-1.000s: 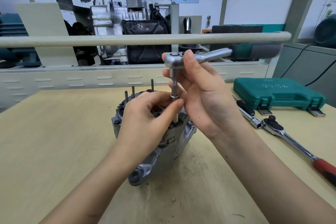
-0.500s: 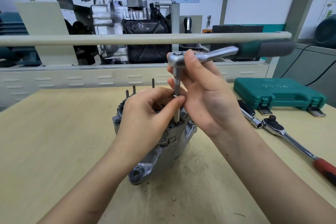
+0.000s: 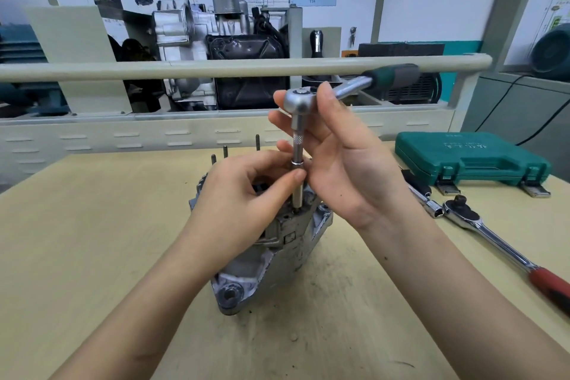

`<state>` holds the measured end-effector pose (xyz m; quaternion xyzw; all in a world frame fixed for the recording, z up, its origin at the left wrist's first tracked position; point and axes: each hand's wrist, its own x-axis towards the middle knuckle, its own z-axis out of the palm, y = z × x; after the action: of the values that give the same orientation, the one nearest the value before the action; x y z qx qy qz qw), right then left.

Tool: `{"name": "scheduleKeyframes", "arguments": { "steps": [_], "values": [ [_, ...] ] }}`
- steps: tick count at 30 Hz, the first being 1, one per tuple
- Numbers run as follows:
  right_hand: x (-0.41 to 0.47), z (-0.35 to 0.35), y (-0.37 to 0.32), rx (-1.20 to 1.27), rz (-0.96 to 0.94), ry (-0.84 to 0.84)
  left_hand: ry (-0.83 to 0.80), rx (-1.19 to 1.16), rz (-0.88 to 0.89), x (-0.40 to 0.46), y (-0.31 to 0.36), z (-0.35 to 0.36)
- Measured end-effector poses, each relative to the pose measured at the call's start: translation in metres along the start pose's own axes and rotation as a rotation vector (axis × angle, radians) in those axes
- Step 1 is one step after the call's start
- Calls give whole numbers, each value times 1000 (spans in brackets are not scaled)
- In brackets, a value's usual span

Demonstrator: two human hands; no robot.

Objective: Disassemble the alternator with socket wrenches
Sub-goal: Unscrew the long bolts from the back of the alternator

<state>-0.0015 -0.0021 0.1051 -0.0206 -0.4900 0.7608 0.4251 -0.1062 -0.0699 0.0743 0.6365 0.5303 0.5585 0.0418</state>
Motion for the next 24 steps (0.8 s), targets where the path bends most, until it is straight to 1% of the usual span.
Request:
{"name": "scheduleKeyframes", "arguments": {
  "steps": [5, 9, 13, 16, 20, 24],
  "values": [
    [1, -1, 0, 43, -46, 51, 60, 36, 30, -1, 1, 3],
    [1, -3, 0, 18, -52, 21, 72, 34, 2, -1, 2, 5],
    [3, -4, -1, -58, 0, -28, 15, 101, 2, 0, 0, 5],
    [3, -5, -2, -53, 27, -30, -26, 106, 3, -1, -1, 6],
    [2, -4, 0, -37, 23, -20, 41, 104, 33, -1, -2, 7],
    [3, -3, 0, 29, -25, 43, 89, 124, 54, -1, 0, 10]
  ]
}}
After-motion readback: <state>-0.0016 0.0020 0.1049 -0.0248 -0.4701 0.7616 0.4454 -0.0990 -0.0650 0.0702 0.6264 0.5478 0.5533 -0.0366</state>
